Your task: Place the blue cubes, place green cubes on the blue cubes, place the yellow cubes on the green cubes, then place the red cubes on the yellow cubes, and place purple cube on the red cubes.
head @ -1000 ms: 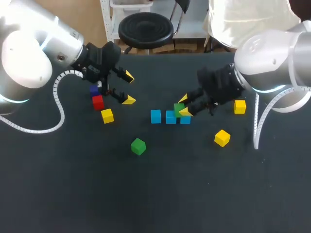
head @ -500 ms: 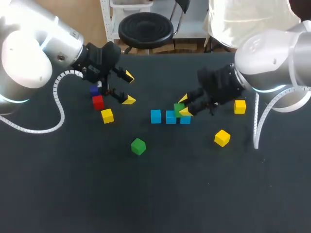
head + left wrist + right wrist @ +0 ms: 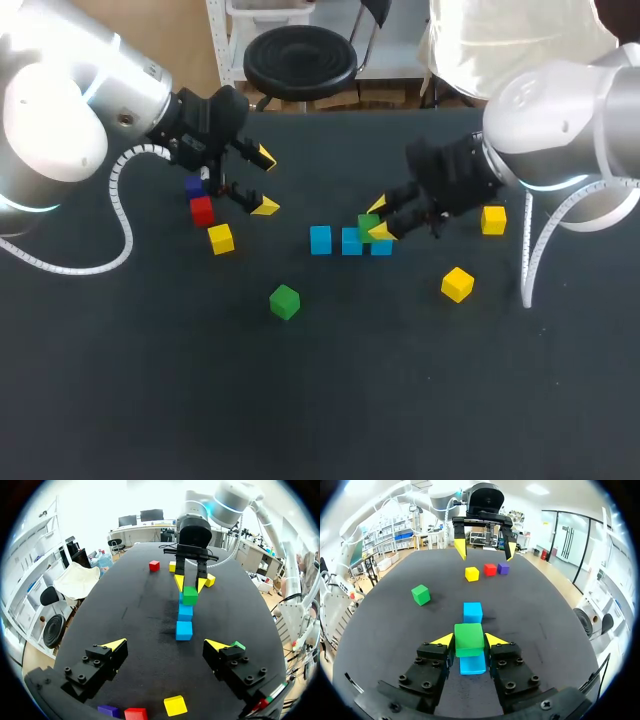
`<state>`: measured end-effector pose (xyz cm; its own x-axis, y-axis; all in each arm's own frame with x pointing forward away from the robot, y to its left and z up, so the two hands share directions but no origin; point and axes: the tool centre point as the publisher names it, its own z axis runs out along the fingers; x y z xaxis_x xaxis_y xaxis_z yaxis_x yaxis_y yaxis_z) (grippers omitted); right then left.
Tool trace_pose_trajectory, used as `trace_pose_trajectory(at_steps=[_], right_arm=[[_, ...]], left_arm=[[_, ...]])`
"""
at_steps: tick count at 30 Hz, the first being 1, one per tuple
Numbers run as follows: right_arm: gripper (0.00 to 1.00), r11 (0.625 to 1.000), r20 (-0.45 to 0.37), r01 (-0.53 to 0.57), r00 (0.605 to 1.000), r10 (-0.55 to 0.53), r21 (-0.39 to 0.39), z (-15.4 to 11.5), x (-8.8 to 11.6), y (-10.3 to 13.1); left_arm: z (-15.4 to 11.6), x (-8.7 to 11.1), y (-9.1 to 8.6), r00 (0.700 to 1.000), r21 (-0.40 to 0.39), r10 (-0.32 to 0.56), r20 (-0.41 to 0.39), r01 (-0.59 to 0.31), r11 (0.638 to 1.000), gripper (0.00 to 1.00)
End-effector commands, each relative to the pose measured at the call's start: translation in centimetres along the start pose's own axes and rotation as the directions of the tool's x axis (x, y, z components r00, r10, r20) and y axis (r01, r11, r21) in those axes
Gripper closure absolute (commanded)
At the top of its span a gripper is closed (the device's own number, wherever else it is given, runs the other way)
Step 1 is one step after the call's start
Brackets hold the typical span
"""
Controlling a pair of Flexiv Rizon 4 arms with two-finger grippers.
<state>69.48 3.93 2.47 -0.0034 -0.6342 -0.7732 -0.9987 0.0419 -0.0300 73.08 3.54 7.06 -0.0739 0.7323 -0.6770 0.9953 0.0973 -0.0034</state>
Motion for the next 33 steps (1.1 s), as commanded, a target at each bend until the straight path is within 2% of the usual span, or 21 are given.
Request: trace_pose_trajectory(at_steps=[1,11,15,18,21,24,27,33], right_arm=[[1.0,1.0,0.002,0.001,1.0,-0.001,-0.003,0.17,-0.06,-0.18],[0.99,1.0,-0.001,-0.001,1.0,0.001,-0.006,0.33,-0.1,-0.22],[0.88,1.0,-0.003,-0.001,1.0,0.001,-0.006,0.33,-0.13,-0.24],[0.73,1.0,-0.004,-0.003,1.0,0.003,-0.005,0.33,-0.13,-0.25],[0.67,1.0,-0.004,-0.003,1.0,0.003,-0.004,0.31,-0.13,-0.27],[0.71,1.0,-0.004,-0.003,1.0,0.003,-0.003,0.24,-0.11,-0.28],[0.64,1.0,-0.005,-0.004,1.0,0.004,-0.003,0.2,-0.1,-0.26],[0.59,1.0,-0.003,-0.005,1.0,0.005,-0.004,0.18,-0.05,-0.23]], left_arm=[[-0.02,0.01,-0.04,1.0,-0.001,0.0,-0.001,0.0,1.0,0.0],[-0.02,0.01,-0.04,1.0,-0.001,0.0,-0.001,0.0,1.0,0.0],[-0.02,0.01,-0.04,1.0,-0.001,0.0,-0.001,0.0,1.0,0.0],[-0.02,0.01,-0.04,1.0,-0.001,0.0,-0.001,0.0,1.0,0.0],[-0.02,0.01,-0.04,1.0,-0.001,0.0,-0.001,0.0,1.0,0.0],[-0.02,0.01,-0.04,1.0,-0.001,0.0,-0.001,0.0,1.0,0.0],[-0.02,0.01,-0.04,1.0,-0.001,0.0,-0.001,0.0,1.0,0.0],[-0.02,0.01,-0.04,1.0,-0.001,0.0,-0.001,0.0,1.0,0.0]])
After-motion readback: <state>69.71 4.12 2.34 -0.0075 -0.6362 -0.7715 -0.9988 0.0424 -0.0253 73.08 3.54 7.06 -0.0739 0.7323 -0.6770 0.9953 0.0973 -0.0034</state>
